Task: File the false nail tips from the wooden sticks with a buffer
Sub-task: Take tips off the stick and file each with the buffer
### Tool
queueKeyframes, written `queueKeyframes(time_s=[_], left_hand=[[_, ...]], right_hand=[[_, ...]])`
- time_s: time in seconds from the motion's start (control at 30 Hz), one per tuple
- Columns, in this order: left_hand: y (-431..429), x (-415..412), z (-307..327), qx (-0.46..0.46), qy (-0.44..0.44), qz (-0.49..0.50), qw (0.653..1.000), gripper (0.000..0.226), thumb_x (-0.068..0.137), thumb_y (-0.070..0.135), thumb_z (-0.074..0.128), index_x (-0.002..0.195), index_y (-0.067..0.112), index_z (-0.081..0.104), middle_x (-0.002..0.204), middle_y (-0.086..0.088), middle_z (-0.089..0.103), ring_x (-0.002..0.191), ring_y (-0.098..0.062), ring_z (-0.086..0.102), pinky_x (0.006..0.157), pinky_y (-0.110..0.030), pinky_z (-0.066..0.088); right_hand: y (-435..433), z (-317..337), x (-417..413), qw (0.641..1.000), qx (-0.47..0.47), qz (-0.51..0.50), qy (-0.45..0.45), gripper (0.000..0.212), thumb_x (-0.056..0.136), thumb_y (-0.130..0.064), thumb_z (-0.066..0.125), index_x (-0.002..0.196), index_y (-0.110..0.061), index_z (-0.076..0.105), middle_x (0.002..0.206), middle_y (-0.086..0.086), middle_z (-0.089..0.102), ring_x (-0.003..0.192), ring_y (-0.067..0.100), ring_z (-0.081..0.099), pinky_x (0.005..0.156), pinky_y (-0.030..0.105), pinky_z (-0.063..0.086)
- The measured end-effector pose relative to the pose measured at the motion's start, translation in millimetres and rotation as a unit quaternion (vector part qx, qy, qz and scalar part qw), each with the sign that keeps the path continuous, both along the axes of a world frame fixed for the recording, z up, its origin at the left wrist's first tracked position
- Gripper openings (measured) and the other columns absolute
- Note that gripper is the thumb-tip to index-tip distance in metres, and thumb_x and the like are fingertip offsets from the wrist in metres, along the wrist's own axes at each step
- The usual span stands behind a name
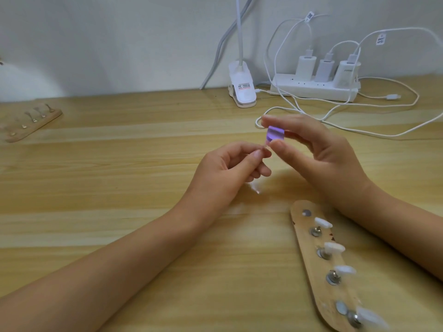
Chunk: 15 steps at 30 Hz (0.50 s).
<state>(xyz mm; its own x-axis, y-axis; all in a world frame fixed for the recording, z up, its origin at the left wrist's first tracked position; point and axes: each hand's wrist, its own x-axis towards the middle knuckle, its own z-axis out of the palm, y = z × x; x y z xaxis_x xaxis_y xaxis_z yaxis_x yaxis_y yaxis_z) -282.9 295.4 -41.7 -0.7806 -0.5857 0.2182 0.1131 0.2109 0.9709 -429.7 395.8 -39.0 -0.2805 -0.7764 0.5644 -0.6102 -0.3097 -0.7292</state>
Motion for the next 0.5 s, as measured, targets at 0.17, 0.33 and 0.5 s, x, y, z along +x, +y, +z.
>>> queueKeyframes(time_s=[0.17, 0.33, 0.5], left_hand=[[0.7, -0.9, -0.3, -0.009, -0.015, -0.002, 1.0, 0.018, 0.1, 0.013, 0.05, 0.095, 0.013, 0.068, 0.069, 0.01, 0.067, 0.071, -0.002, 0.058, 0.068, -0.012, 0.046], [0.9, -0.2, -0.6, -0.016, -0.007, -0.011, 1.0, 0.018, 0.1, 0.01, 0.05, 0.095, 0.014, 0.067, 0.069, 0.01, 0.066, 0.07, -0.003, 0.058, 0.069, -0.013, 0.047], [-0.7, -0.3, -1.1, -0.019, -0.006, -0.013, 1.0, 0.018, 0.1, 0.01, 0.05, 0.094, 0.014, 0.067, 0.069, 0.01, 0.065, 0.07, -0.004, 0.058, 0.07, -0.014, 0.047]], right_hand=[[1.9, -0.7, 5.7, 0.995, 0.016, 0.058, -0.075, 0.046, 0.088, -0.023, 0.064, 0.132, -0.012, 0.056, 0.124, 0.005, 0.066, 0.116, 0.015, 0.064, 0.101, 0.03, 0.049], [2.1, -0.1, 2.5, 0.997, 0.02, 0.036, -0.058, 0.039, 0.087, -0.019, 0.067, 0.125, -0.008, 0.063, 0.12, 0.007, 0.068, 0.112, 0.015, 0.065, 0.104, 0.035, 0.049], [0.5, -2.2, 2.4, 0.999, 0.004, 0.047, -0.009, 0.036, 0.088, -0.002, 0.065, 0.124, -0.005, 0.061, 0.127, 0.008, 0.063, 0.12, 0.017, 0.06, 0.106, 0.034, 0.046]])
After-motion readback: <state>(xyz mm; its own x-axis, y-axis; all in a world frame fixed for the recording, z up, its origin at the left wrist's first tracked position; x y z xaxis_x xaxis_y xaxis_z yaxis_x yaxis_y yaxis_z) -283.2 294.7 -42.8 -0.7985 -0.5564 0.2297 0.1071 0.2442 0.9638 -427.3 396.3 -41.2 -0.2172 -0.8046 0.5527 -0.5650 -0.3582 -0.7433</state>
